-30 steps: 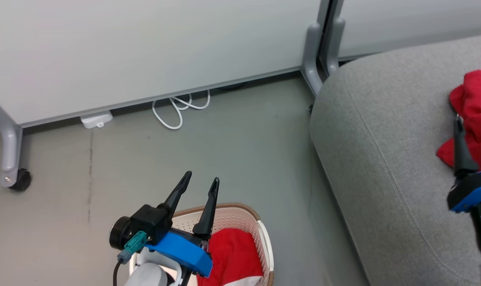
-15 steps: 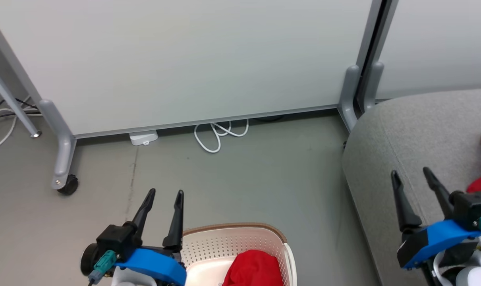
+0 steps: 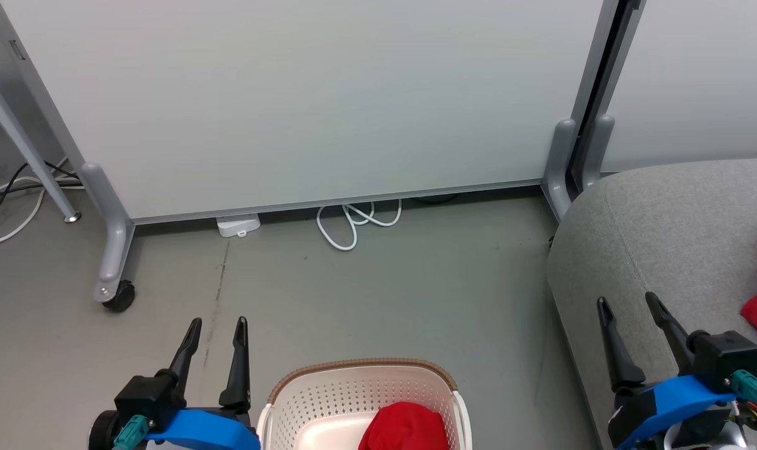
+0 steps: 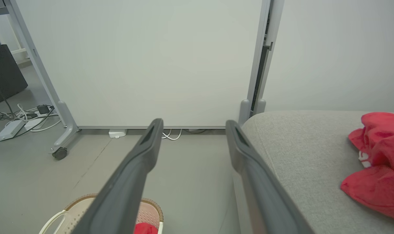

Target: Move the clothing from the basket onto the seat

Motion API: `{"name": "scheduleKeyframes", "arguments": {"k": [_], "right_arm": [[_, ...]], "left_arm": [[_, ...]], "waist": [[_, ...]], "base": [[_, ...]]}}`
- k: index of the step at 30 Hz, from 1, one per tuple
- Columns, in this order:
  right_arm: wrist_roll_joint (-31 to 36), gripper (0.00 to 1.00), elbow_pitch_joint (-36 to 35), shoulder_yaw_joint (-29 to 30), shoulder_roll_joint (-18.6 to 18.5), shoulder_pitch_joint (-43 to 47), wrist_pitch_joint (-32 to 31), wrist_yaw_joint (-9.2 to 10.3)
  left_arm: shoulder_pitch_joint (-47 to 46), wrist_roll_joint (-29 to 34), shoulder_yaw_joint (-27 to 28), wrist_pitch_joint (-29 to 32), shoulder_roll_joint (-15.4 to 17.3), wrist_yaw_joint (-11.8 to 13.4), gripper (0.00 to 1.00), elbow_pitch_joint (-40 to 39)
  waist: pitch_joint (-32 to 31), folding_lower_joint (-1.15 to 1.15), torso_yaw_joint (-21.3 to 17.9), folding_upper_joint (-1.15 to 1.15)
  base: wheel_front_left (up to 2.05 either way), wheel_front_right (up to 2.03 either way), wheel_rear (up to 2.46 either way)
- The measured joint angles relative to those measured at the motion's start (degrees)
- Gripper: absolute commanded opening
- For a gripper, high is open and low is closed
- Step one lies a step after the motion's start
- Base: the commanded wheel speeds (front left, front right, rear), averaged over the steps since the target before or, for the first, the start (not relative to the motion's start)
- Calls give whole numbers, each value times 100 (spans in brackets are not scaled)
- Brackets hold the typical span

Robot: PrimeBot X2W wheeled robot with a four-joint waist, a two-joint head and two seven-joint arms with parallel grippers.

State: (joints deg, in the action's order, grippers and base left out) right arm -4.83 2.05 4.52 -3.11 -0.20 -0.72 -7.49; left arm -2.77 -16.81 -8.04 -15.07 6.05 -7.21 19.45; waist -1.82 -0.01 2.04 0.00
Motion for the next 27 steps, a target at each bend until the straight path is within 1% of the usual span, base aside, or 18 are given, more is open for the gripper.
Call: {"name": "scheduleKeyframes", "arguments": {"k": [7,19,23,27], "right_arm": [[-8,100,59,-23,12,18,30,0],[-73,100,103,-67,16,10,83,0],[-81,100,66,-107,16,-32,92,0],[-89,100,-22,-118,19,-143,135,0]], "left_arm": [[9,36,45,0,-35,0,100,-1],[2,68,-56,0,-53,0,100,12],[-36,60,-167,0,-26,0,100,-7],[-240,59,-277,0,9,0,100,-51]], "waist": [[30,0,-44,0],[102,1,-76,0],[236,0,-107,0],[525,1,-145,0]], "base": [[0,0,0],[0,0,0],[0,0,0],[0,0,0]]}}
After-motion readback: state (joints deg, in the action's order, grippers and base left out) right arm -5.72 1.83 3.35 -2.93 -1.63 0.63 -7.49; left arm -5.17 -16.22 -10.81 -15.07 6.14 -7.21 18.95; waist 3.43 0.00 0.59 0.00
